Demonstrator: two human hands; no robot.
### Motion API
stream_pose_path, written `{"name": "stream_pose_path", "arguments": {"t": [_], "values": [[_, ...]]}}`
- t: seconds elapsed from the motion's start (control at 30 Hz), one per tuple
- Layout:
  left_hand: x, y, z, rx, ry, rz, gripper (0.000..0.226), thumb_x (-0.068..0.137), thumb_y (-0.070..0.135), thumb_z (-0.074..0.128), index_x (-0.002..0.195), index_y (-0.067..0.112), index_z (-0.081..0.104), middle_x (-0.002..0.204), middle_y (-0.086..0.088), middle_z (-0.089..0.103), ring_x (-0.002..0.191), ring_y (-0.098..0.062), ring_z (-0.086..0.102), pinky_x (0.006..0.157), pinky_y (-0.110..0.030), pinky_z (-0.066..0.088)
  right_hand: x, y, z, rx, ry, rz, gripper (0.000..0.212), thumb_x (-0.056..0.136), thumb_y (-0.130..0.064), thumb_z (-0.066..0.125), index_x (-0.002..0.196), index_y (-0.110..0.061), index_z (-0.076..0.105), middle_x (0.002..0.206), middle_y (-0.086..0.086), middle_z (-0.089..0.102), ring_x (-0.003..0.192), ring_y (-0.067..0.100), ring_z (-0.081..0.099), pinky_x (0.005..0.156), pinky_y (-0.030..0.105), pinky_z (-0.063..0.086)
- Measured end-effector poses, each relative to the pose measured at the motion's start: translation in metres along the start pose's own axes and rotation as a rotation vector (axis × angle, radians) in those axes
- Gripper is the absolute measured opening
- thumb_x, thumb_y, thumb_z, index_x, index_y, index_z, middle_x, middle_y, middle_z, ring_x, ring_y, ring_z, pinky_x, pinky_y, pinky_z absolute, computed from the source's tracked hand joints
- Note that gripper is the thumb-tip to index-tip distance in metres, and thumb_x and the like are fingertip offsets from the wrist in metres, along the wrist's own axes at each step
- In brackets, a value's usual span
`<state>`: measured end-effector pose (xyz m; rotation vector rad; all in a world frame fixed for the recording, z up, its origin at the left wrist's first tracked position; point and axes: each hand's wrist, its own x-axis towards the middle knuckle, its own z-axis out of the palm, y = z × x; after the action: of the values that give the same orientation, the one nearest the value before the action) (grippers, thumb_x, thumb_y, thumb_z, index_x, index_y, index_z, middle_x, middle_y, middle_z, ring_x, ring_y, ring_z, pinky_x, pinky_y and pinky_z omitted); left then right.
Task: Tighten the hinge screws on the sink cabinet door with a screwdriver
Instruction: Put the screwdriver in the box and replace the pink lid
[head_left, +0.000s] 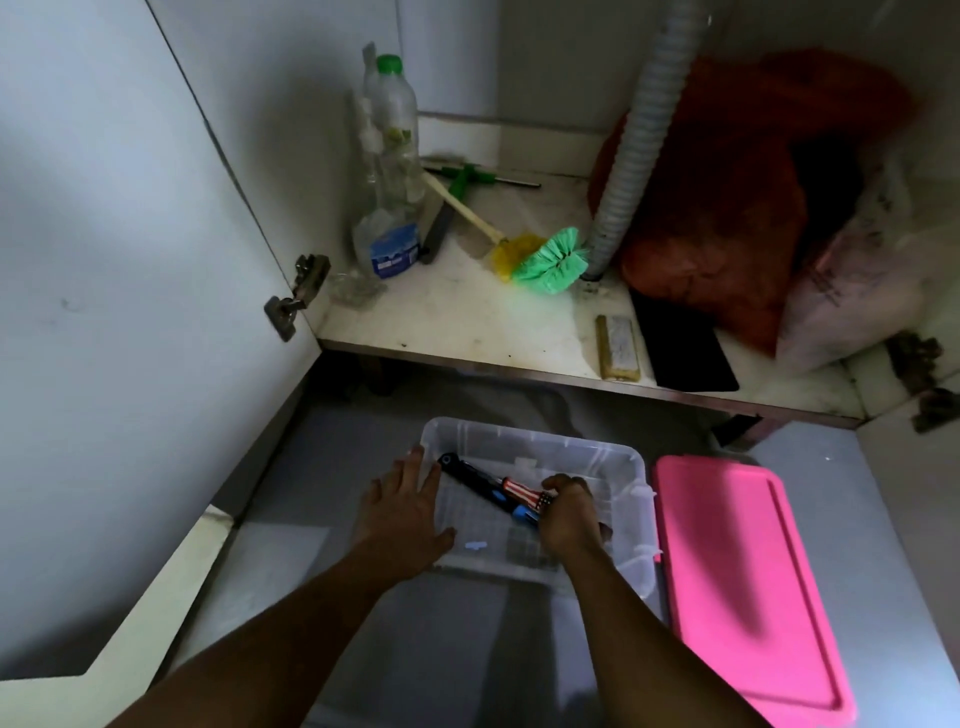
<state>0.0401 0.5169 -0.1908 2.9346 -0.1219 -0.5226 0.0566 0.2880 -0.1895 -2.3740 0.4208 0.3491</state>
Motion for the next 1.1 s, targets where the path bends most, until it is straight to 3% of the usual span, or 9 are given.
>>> {"name": "stream_pose_path", "arguments": {"t": [0.13, 0.2, 0.37, 0.5, 0.67, 0.77, 0.87, 1.0, 1.1], "values": [[-0.001, 0.004, -0.012, 0.028, -0.045, -0.009, 0.107, 0.085, 0.069, 0.057, 0.16, 0.025, -0.006, 0.169, -0.009, -0.013, 0.156, -0.036, -0.005, 0.125, -0.057, 0.006, -0.006, -0.007, -0.012, 0.068, 0.022, 0.027, 0.03, 0.091, -0.002, 0.059, 0.114, -0.021, 0.058, 0.121, 0.006, 0.053, 0.093, 0.012, 0.053, 0.075, 0.015, 0.045], [-0.003, 0.015, -0.026, 0.034, -0.034, 0.013, 0.104, 0.085, 0.068, 0.057, 0.16, 0.025, 0.0, 0.17, -0.008, -0.007, 0.156, -0.035, -0.001, 0.124, -0.057, 0.007, -0.014, -0.013, -0.033, 0.058, 0.047, 0.004, 0.032, 0.09, 0.001, 0.06, 0.117, -0.016, 0.058, 0.124, 0.006, 0.052, 0.098, 0.014, 0.053, 0.073, 0.01, 0.043], [-0.007, 0.05, -0.064, -0.005, 0.049, 0.082, 0.1, 0.085, 0.062, 0.063, 0.16, 0.022, 0.009, 0.169, -0.01, 0.006, 0.156, -0.035, 0.003, 0.124, -0.057, 0.011, -0.024, -0.039, -0.096, -0.113, 0.167, -0.08, 0.029, 0.087, -0.007, 0.058, 0.114, -0.006, 0.069, 0.118, 0.014, 0.067, 0.111, 0.027, 0.063, 0.095, 0.028, 0.048], [-0.022, 0.101, -0.104, -0.005, 0.156, 0.241, 0.092, 0.084, 0.064, 0.062, 0.155, 0.023, 0.021, 0.162, -0.01, 0.028, 0.15, -0.034, 0.025, 0.119, -0.057, 0.027, -0.045, -0.049, -0.178, -0.37, 0.212, -0.061, 0.033, 0.093, -0.01, 0.051, 0.122, -0.001, 0.062, 0.123, 0.019, 0.063, 0.112, 0.031, 0.062, 0.086, 0.032, 0.049], [-0.019, 0.167, -0.134, -0.027, 0.134, 0.341, 0.093, 0.087, 0.061, 0.059, 0.159, 0.021, 0.015, 0.164, -0.01, 0.027, 0.151, -0.033, 0.027, 0.121, -0.053, 0.027, -0.053, -0.061, -0.31, -0.311, 0.135, 0.031, 0.036, 0.085, -0.006, 0.065, 0.119, 0.004, 0.063, 0.121, 0.023, 0.063, 0.108, 0.034, 0.062, 0.074, 0.028, 0.048], [-0.015, 0.203, -0.146, 0.014, 0.166, 0.406, 0.09, 0.087, 0.061, 0.058, 0.157, 0.018, 0.021, 0.156, -0.012, 0.04, 0.142, -0.033, 0.04, 0.116, -0.051, 0.035, -0.069, -0.068, -0.38, -0.305, 0.02, 0.075, 0.029, 0.087, -0.001, 0.068, 0.113, 0.009, 0.062, 0.103, 0.026, 0.066, 0.079, 0.034, 0.066, 0.056, 0.034, 0.059], [-0.005, 0.236, -0.148, 0.004, 0.193, 0.461, 0.09, 0.085, 0.059, 0.062, 0.155, 0.015, 0.027, 0.146, -0.014, 0.051, 0.133, -0.033, 0.05, 0.107, -0.047, 0.044, -0.077, -0.059, -0.423, -0.282, -0.008, 0.147, 0.026, 0.09, -0.001, 0.064, 0.112, 0.011, 0.062, 0.107, 0.028, 0.068, 0.096, 0.038, 0.069, 0.084, 0.048, 0.058], [0.017, 0.273, -0.14, 0.002, 0.123, 0.504, 0.092, 0.084, 0.061, 0.061, 0.157, 0.019, 0.025, 0.15, -0.011, 0.05, 0.134, -0.031, 0.051, 0.104, -0.042, 0.047, -0.076, -0.029, -0.427, -0.229, 0.027, 0.12, 0.015, 0.087, -0.004, 0.067, 0.102, 0.0, 0.07, 0.101, 0.021, 0.071, 0.093, 0.033, 0.07, 0.083, 0.043, 0.059], [0.042, 0.292, -0.118, 0.017, 0.116, 0.554, 0.088, 0.082, 0.064, 0.062, 0.153, 0.023, 0.031, 0.15, -0.008, 0.051, 0.132, -0.03, 0.054, 0.102, -0.04, 0.048, -0.067, 0.023, -0.394, -0.138, 0.123, 0.087, 0.023, 0.084, -0.011, 0.073, 0.106, -0.007, 0.071, 0.098, 0.013, 0.07, 0.084, 0.027, 0.069, 0.08, 0.039, 0.058]]}}
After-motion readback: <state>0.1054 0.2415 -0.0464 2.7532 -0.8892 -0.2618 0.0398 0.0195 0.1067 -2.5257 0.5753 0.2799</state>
